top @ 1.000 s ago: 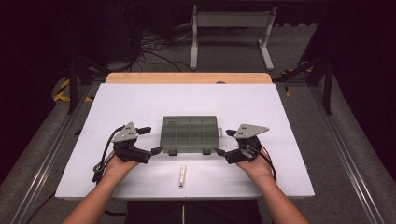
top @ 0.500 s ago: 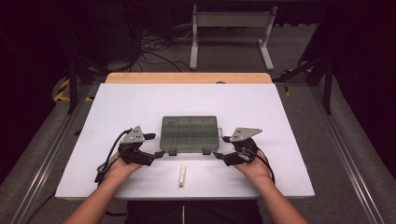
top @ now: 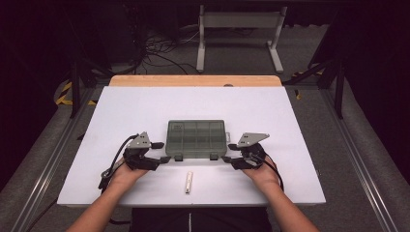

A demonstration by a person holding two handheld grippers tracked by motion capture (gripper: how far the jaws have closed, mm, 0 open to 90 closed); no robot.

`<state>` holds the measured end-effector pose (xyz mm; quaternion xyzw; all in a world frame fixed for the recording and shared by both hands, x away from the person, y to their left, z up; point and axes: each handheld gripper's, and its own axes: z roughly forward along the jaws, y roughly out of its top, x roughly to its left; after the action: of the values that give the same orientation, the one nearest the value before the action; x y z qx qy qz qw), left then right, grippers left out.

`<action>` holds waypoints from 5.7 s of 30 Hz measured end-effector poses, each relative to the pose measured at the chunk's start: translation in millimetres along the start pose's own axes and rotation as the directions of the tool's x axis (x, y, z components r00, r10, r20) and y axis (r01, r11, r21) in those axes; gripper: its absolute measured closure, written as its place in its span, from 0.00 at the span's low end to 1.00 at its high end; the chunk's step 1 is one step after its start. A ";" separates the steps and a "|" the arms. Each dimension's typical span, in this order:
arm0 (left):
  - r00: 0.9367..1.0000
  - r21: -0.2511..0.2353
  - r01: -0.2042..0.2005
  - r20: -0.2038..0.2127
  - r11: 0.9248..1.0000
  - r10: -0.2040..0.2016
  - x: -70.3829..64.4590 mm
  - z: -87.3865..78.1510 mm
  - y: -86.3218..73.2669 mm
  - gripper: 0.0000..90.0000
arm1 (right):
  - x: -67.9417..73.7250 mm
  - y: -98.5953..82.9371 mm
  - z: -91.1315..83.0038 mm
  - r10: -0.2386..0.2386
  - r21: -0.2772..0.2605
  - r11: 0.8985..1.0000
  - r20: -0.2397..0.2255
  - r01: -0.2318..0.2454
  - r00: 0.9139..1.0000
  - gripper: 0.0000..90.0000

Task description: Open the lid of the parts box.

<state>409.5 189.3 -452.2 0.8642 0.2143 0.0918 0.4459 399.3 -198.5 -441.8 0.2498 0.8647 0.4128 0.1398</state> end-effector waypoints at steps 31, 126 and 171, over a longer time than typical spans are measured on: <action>1.000 0.065 -0.001 -0.005 0.998 0.002 0.6 0.5 -1.6 0.74 | -4.3 -2.2 1.8 0.025 -0.001 1.000 -0.024 -0.025 0.999 0.71; 0.999 -0.233 -0.001 0.041 0.973 0.010 -6.6 -10.3 0.4 0.74 | -21.3 41.3 -16.0 0.037 -0.097 0.995 0.171 -0.020 0.985 0.33; 0.993 -0.098 -0.069 0.087 0.993 0.078 -14.8 10.5 1.1 0.55 | -80.9 103.4 -9.0 0.141 -0.177 0.977 0.121 -0.118 0.983 0.32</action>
<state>400.3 174.4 -457.0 0.8526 0.1571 0.0790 0.4921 495.6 -193.3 -352.3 0.3197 0.7971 0.4755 0.1904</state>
